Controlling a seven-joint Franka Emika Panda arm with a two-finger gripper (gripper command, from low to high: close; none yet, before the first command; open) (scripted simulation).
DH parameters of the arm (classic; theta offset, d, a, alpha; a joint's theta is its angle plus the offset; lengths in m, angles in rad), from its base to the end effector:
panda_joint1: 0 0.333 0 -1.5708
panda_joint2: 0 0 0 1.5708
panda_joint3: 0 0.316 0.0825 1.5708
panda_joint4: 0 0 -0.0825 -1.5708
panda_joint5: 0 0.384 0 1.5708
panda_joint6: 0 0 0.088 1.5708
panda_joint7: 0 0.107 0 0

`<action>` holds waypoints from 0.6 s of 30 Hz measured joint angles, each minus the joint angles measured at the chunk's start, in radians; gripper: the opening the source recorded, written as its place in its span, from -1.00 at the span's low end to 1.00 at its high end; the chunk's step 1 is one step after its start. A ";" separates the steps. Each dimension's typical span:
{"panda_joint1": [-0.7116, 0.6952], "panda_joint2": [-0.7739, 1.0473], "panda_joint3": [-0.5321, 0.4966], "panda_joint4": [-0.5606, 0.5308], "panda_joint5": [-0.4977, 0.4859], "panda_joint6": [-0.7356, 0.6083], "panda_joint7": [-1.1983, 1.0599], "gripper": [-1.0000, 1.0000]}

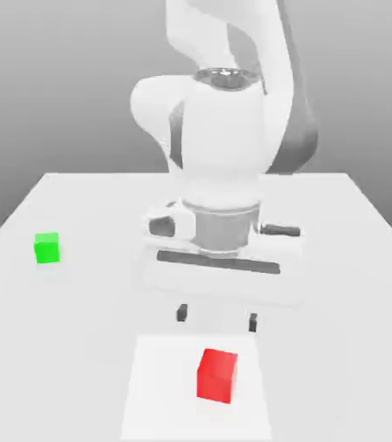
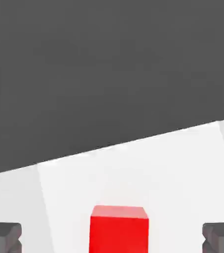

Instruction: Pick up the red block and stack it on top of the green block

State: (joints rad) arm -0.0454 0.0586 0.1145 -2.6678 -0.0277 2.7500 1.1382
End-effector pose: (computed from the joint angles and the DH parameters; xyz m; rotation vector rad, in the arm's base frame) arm 0.4206 0.0309 0.2208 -2.7143 1.5611 -0.0347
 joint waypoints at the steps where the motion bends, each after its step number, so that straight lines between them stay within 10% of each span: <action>1: 0.002 0.036 -0.003 -0.002 -0.006 0.026 0.010 0.00; 5: 0.023 0.181 -0.033 0.012 -0.047 0.145 0.044 0.00; 6: 0.034 0.216 -0.046 0.017 -0.053 0.174 0.049 -1.00; 18: 0.022 0.069 -0.023 -0.005 -0.007 0.051 0.016 -1.00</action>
State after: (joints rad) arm -0.0233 0.1272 0.0919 -2.6733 -0.0345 2.8008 1.1538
